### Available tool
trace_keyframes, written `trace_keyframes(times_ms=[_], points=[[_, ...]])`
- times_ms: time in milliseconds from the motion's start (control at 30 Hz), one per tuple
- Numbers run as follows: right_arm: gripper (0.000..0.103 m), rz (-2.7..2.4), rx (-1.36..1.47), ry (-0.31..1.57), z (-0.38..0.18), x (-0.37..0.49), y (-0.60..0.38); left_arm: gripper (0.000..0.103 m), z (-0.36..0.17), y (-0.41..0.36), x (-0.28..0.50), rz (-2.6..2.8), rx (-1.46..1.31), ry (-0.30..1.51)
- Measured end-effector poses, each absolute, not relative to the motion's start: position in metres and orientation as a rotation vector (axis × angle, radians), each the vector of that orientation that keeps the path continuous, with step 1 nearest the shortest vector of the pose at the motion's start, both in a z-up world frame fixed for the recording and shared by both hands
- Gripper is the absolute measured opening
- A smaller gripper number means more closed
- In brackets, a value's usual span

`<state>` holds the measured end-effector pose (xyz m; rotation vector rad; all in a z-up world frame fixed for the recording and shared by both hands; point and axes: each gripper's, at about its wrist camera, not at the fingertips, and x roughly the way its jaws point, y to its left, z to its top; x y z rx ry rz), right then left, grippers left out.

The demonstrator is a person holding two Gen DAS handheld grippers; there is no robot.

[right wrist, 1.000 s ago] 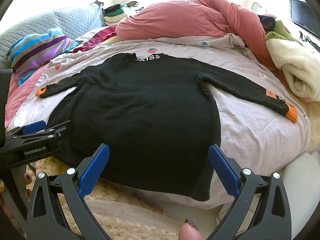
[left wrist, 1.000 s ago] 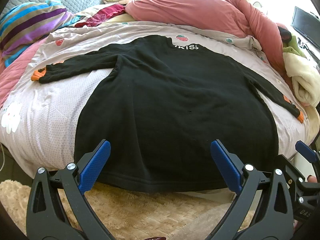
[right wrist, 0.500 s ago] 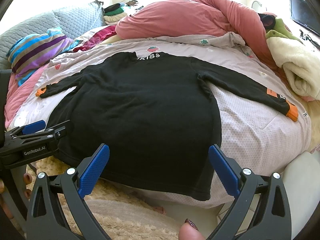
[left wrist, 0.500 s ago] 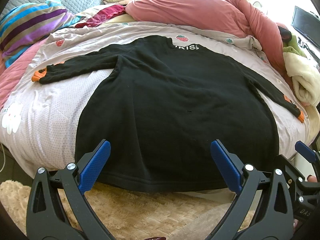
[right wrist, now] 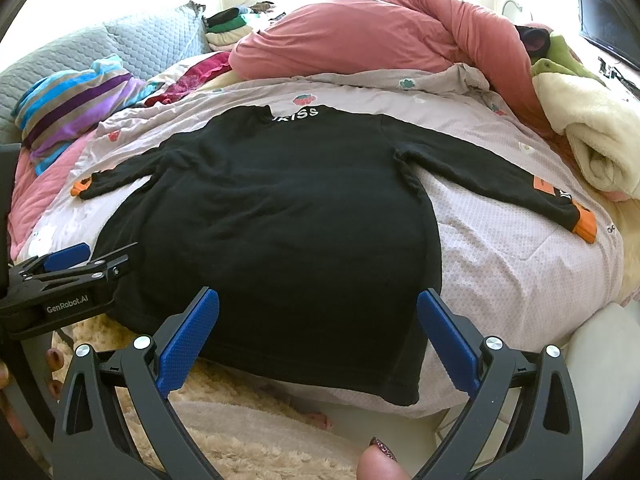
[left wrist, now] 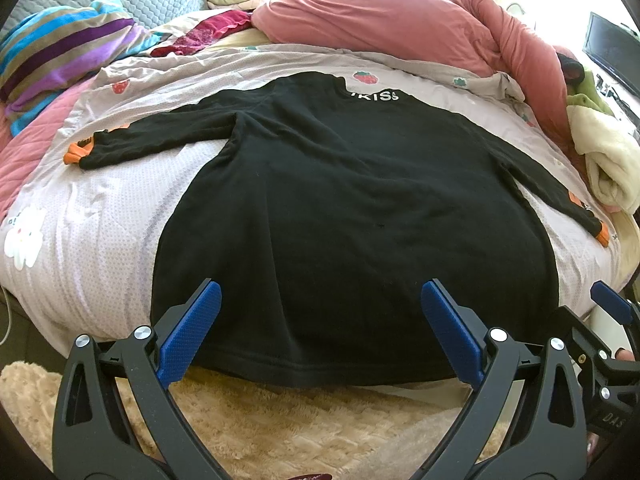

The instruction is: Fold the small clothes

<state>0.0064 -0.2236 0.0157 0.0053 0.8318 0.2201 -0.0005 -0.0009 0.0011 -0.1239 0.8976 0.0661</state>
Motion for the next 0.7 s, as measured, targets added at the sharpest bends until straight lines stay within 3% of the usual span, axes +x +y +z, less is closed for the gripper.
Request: trace_keyframes(times_ms=[700], points=[[0.099, 0.173, 0.041, 0.811, 0.022, 0.026, -0.242, 0.094, 0.012, 0.009, 0.023, 0.092, -0.126, 0.891]])
